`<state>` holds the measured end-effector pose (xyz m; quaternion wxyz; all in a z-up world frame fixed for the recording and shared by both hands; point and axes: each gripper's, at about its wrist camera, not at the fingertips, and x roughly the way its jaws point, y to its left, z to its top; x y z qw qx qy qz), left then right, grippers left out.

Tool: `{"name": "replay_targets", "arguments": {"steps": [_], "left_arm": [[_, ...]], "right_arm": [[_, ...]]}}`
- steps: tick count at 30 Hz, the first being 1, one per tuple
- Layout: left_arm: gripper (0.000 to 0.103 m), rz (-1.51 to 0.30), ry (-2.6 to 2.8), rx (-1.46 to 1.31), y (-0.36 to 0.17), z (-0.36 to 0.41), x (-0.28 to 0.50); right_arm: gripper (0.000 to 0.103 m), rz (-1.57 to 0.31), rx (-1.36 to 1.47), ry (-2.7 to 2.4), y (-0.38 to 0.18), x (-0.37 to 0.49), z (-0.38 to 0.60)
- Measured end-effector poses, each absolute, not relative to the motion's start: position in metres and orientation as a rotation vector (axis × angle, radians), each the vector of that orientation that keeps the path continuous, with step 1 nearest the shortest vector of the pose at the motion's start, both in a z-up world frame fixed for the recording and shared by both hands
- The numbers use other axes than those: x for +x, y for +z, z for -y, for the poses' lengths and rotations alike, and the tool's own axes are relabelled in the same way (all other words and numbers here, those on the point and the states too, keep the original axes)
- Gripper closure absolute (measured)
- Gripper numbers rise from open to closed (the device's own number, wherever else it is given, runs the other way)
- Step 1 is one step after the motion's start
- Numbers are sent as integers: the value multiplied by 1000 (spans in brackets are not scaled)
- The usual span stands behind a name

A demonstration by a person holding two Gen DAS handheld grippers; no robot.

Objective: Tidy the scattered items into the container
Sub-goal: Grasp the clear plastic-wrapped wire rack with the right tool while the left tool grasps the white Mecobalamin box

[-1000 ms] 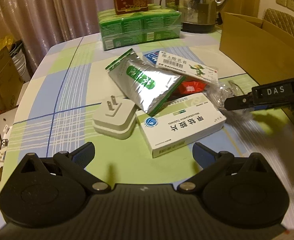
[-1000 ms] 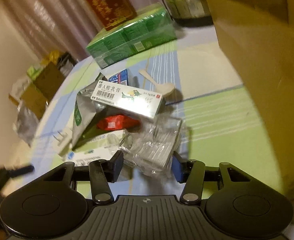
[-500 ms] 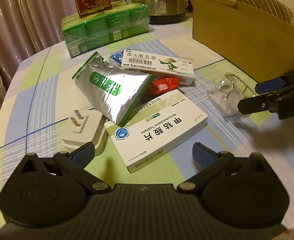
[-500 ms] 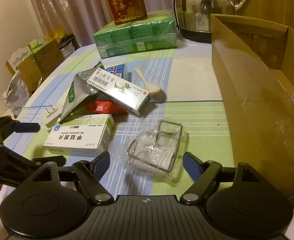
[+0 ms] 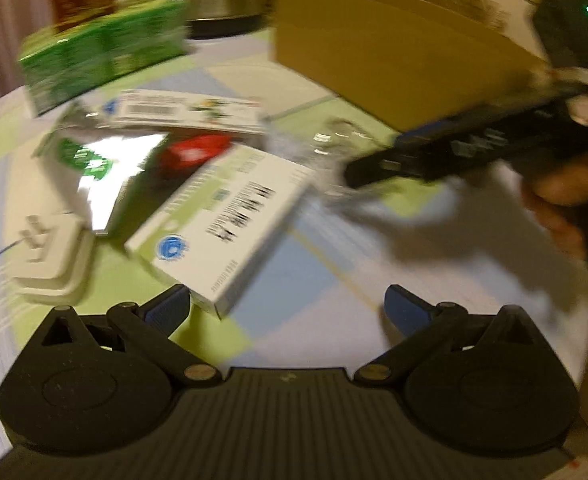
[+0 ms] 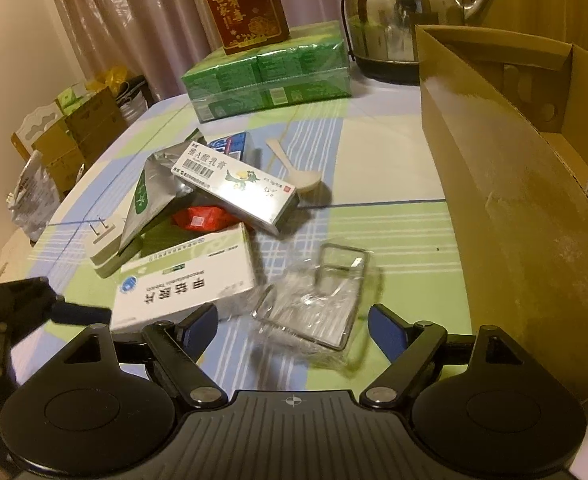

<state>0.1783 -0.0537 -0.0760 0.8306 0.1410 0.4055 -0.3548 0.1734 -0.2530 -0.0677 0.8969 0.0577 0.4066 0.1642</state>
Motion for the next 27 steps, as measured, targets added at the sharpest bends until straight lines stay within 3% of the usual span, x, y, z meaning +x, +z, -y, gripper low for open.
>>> {"name": "replay_targets", "arguments": {"steps": [10,18,27], "left_arm": [[2,-789,-635,396,-73,53,211],[23,-843,-659,434,-86,62,234],[36,-923,-576,390,-80,54,192]], "right_arm": [[22,-829,125,325,-67,173,257],[22,-835,125,328,-70,172,259],[22,-828,139,307,-67,174,254]]}}
